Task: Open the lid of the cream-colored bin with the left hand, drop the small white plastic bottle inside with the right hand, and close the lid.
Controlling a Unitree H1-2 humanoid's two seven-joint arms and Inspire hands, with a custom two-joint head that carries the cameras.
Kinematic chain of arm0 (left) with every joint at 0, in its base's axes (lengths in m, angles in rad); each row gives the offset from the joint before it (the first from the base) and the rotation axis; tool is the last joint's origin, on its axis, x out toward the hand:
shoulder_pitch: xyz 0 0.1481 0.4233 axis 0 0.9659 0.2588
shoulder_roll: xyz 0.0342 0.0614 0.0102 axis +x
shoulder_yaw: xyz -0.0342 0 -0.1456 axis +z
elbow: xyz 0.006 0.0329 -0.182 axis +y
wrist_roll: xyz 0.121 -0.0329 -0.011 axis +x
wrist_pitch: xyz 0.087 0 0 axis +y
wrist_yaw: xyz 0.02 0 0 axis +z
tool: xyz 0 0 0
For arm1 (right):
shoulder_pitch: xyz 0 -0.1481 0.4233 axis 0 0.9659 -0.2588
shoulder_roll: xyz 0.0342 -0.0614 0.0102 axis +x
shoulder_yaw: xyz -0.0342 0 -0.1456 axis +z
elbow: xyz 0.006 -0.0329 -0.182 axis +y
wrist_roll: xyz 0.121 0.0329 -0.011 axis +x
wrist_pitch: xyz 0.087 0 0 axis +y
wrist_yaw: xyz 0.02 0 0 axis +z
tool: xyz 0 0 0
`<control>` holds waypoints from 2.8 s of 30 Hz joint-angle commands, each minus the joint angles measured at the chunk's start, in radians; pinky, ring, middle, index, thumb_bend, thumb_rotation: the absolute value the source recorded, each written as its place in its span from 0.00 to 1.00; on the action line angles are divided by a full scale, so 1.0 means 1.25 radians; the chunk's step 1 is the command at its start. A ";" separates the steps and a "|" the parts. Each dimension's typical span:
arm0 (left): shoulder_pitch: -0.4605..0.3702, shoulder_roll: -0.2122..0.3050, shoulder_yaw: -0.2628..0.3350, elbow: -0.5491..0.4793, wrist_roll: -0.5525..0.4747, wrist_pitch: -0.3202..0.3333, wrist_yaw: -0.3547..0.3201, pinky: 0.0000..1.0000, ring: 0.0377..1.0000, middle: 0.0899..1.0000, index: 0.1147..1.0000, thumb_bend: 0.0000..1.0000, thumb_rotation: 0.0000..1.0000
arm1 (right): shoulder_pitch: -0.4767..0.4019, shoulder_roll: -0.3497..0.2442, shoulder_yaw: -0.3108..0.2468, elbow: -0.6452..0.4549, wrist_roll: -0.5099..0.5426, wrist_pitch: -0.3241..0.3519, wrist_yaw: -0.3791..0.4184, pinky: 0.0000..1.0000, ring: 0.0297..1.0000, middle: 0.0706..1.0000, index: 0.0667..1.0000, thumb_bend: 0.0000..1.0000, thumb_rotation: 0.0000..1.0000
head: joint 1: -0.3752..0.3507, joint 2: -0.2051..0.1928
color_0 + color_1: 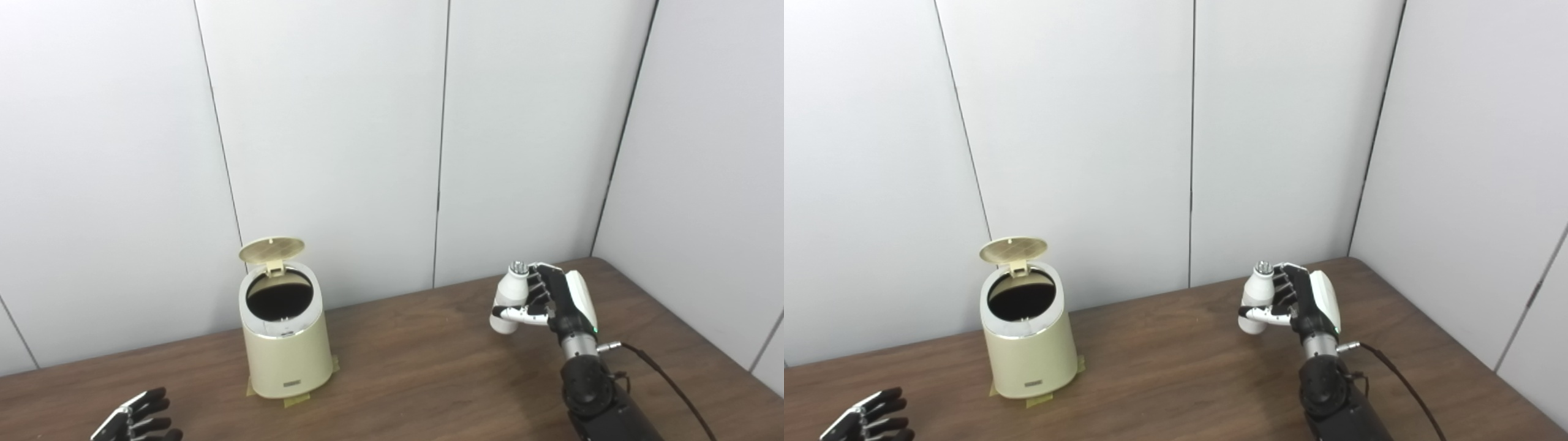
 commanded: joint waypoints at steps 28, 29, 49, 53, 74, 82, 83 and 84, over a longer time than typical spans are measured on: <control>0.012 -0.055 -0.022 -0.088 0.028 0.053 0.020 0.66 0.73 0.79 0.81 0.50 0.00 | -0.205 0.112 0.140 -0.266 -0.093 0.130 0.203 0.31 0.38 0.43 0.50 0.52 0.00 | 0.165 -0.010; 0.012 -0.057 -0.023 -0.088 0.026 0.057 0.019 0.66 0.73 0.79 0.81 0.51 0.00 | -0.211 0.115 0.144 -0.266 -0.096 0.131 0.208 0.31 0.38 0.43 0.50 0.52 0.00 | 0.177 -0.010; 0.011 -0.085 -0.043 -0.060 0.035 0.046 0.043 0.67 0.74 0.78 0.80 0.58 0.02 | -0.259 0.178 0.190 -0.220 -0.112 0.114 0.226 0.29 0.36 0.44 0.51 0.51 0.00 | 0.257 -0.004; 0.010 -0.085 -0.047 -0.055 0.035 0.040 0.047 0.66 0.73 0.78 0.79 0.58 0.03 | -0.261 0.190 0.198 -0.217 -0.120 0.118 0.225 0.29 0.36 0.44 0.51 0.51 0.00 | 0.265 -0.004; 0.009 -0.093 -0.058 -0.051 0.034 0.026 0.057 0.65 0.74 0.79 0.80 0.57 0.06 | -0.264 0.248 0.205 -0.133 -0.101 0.060 0.204 0.29 0.37 0.45 0.51 0.51 0.00 | 0.295 0.005; 0.008 -0.096 -0.064 -0.045 0.038 0.017 0.065 0.65 0.73 0.78 0.79 0.58 0.04 | -0.261 0.249 0.213 -0.125 -0.121 0.050 0.191 0.29 0.37 0.44 0.50 0.51 0.00 | 0.304 0.009; 0.009 -0.096 -0.065 -0.045 0.039 0.017 0.066 0.65 0.72 0.77 0.79 0.58 0.04 | -0.261 0.248 0.214 -0.121 -0.124 0.046 0.189 0.29 0.37 0.44 0.50 0.51 0.00 | 0.305 0.009; 0.009 -0.095 -0.067 -0.046 0.044 0.019 0.069 0.65 0.72 0.77 0.79 0.58 0.05 | -0.261 0.248 0.216 -0.118 -0.127 0.045 0.188 0.29 0.37 0.44 0.51 0.51 0.00 | 0.305 0.009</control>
